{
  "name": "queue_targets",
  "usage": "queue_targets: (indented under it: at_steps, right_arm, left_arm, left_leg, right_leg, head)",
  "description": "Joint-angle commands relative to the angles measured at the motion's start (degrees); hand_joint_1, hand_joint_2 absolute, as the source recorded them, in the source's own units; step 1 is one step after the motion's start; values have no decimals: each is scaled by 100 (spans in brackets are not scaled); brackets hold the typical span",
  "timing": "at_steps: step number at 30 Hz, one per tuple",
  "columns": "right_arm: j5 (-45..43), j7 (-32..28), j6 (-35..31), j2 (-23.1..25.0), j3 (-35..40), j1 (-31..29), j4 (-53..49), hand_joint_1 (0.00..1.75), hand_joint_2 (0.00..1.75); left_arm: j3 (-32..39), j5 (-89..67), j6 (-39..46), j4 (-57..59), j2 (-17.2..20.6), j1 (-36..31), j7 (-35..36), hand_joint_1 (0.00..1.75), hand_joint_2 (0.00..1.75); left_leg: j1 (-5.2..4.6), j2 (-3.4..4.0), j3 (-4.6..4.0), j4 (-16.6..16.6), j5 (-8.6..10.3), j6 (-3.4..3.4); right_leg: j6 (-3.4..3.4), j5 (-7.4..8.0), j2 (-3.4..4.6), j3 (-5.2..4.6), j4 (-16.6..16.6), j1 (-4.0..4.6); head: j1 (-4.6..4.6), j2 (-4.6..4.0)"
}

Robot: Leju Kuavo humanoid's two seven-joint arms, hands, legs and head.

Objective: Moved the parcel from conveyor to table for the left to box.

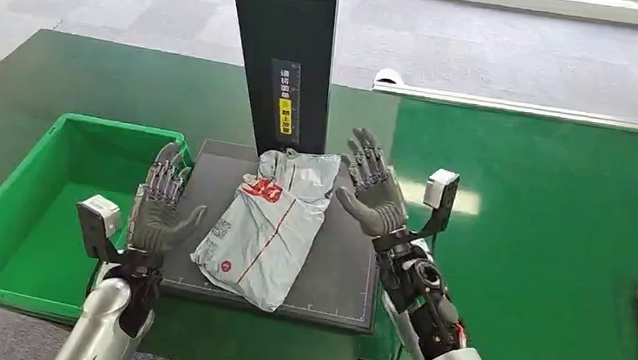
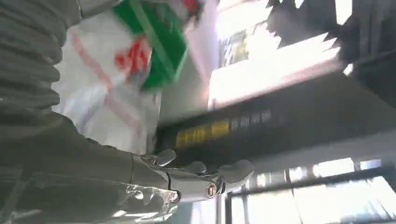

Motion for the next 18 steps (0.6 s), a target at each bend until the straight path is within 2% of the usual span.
queue_targets:
  at_steps: [1,3,4,6,7,11,15,18]
  right_arm:
    - [1440,90,-1692,-254,-1659,1317,-1739,0,175]
    - [1618,-49,-1801,-178,-2017,1517,-1789,0,175]
    - [1646,-39,-1757,-169,-2098,1601,-1867,0,175]
    - [1671,-29,-1712,-156,-2143,1651,-1929,0,175]
    - [1689,-12,-1698,-133,-2152,1656,-1961,0,175]
    - [1725,21,-1685,-96,-2160,1615,-1960,0,175]
    - [1732,33,-1685,-87,-2177,1616,-1955,0,175]
    - [1797,140,-1573,-54,-2376,1867,-2158,0,175]
  left_arm:
    - [-677,-1131,-24,61,-4,-44,-11,0,175]
    - [-892,-1441,42,234,-90,-259,-27,0,175]
    - [-1010,-1599,115,281,-128,-351,-1,0,175]
    - [-1045,-1621,151,313,-170,-408,21,0,175]
    - [-1044,-1621,150,317,-167,-414,21,0,175]
    - [-1030,-1619,130,303,-124,-386,13,0,175]
    - [-1069,-1739,190,292,-101,-390,15,0,175]
    - [-1677,-3183,901,464,-136,-680,238,0,175]
  left_leg:
    - [1,-41,5,-14,6,5]
    - [4,-54,-2,-5,6,2]
    - [4,-79,4,-18,13,7]
    - [0,-46,-13,1,2,3]
    - [-1,-56,-15,-2,7,5]
    - [-3,-16,-9,-4,2,2]
    - [-1,-18,-2,-6,2,3]
    - [0,-26,-6,-4,2,4]
  right_leg:
    - [0,-7,-49,22,-17,3]
    - [2,-8,-57,16,-11,4]
    - [3,-8,-89,34,-28,6]
    - [2,-5,-41,3,-4,0]
    - [3,-4,-56,7,-8,0]
    - [0,0,-22,0,-4,-2]
    - [-1,0,-25,4,-6,-1]
    - [1,-2,-33,4,-6,1]
  head:
    - [0,-2]
    - [0,-2]
    - [0,0]
    - [2,-2]
    - [0,0]
    - [0,-2]
    - [0,0]
    - [-2,0]
